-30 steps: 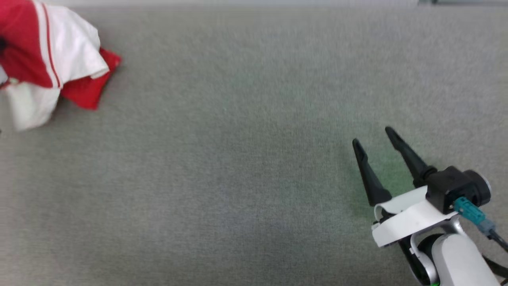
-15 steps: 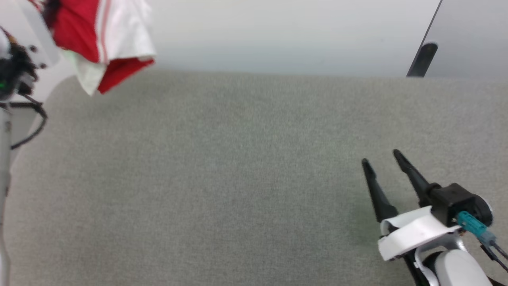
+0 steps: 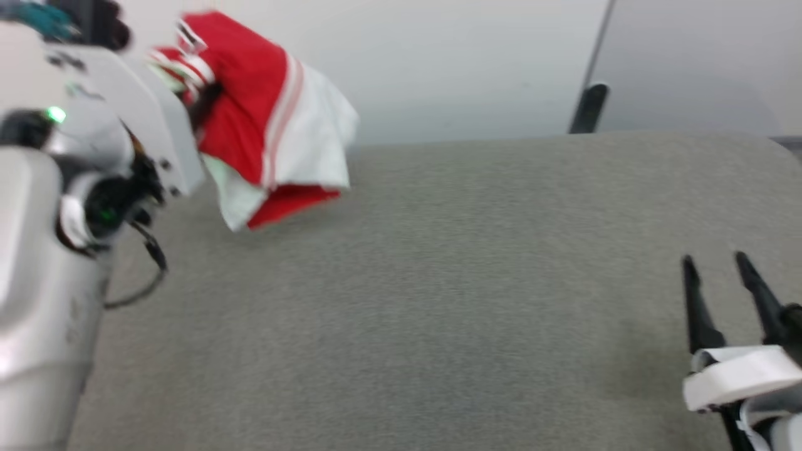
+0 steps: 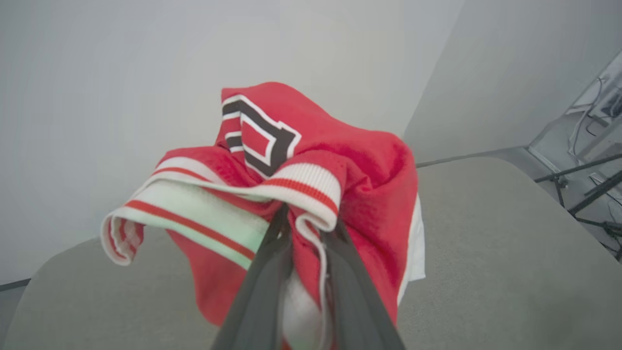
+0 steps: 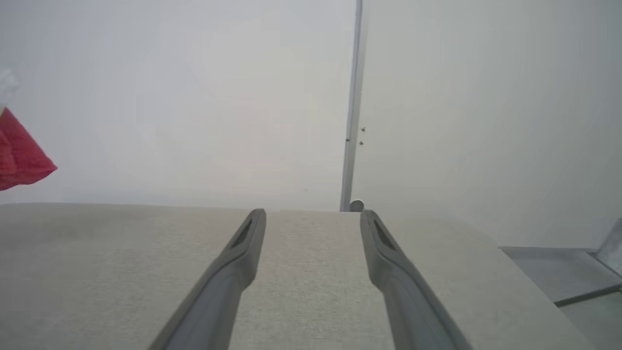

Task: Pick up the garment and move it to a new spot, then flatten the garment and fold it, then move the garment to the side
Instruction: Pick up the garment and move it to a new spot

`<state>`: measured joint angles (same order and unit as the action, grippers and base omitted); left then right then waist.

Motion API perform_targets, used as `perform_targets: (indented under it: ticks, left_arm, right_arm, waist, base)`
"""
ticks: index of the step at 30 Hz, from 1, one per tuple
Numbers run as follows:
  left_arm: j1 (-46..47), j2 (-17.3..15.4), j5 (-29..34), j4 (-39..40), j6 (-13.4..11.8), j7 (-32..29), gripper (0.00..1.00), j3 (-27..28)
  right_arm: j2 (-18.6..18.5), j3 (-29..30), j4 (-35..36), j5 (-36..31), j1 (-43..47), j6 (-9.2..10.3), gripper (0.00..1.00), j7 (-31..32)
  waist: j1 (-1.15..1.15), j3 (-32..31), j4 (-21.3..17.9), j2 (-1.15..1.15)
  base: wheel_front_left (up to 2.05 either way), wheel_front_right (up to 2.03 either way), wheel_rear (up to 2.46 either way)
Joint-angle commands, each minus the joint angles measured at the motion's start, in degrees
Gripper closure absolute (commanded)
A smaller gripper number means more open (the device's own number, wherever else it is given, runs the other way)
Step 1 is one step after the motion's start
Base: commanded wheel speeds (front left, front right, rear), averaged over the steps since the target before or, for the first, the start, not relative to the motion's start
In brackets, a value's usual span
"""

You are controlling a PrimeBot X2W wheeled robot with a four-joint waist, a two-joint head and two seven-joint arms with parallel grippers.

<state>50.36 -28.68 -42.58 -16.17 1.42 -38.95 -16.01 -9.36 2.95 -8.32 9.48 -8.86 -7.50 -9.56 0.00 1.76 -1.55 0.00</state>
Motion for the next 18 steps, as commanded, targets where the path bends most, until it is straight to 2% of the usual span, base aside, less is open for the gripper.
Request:
perform_targets:
  ticks: [1,5,10,18]
  left_arm:
    - [-2.44,0.30,-0.83,3.29,-0.97,-1.26,1.00,-0.31]
    - [-5.95,1.27,-1.77,8.75,-2.95,-4.01,1.00,-1.52]
    - [-9.18,2.00,-1.86,12.11,-4.29,-6.15,1.00,-3.49]
    - [-13.45,3.48,-1.46,9.92,-4.98,-7.96,1.00,-7.05]
  right_arm:
    - [-0.06,2.01,0.25,-0.62,1.11,0.02,0.00,-0.12]
    - [0.40,5.34,0.42,-0.79,2.29,0.02,0.00,-0.60]
    - [1.34,6.57,-0.02,-1.01,2.71,0.02,0.00,-1.13]
    - [3.03,5.96,-1.10,-0.56,1.85,0.02,0.00,-2.37]
  waist:
    - [0.00,0.24,-4.32,0.00]
    - [0.00,1.18,-7.39,0.00]
    - [0.00,2.69,-10.86,0.00]
    - [0.00,5.08,-13.81,0.00]
  base:
    - [0.00,0.00,0.00]
    - [0.00,0.00,0.00]
    - [0.00,0.00,0.00]
    - [0.00,0.00,0.00]
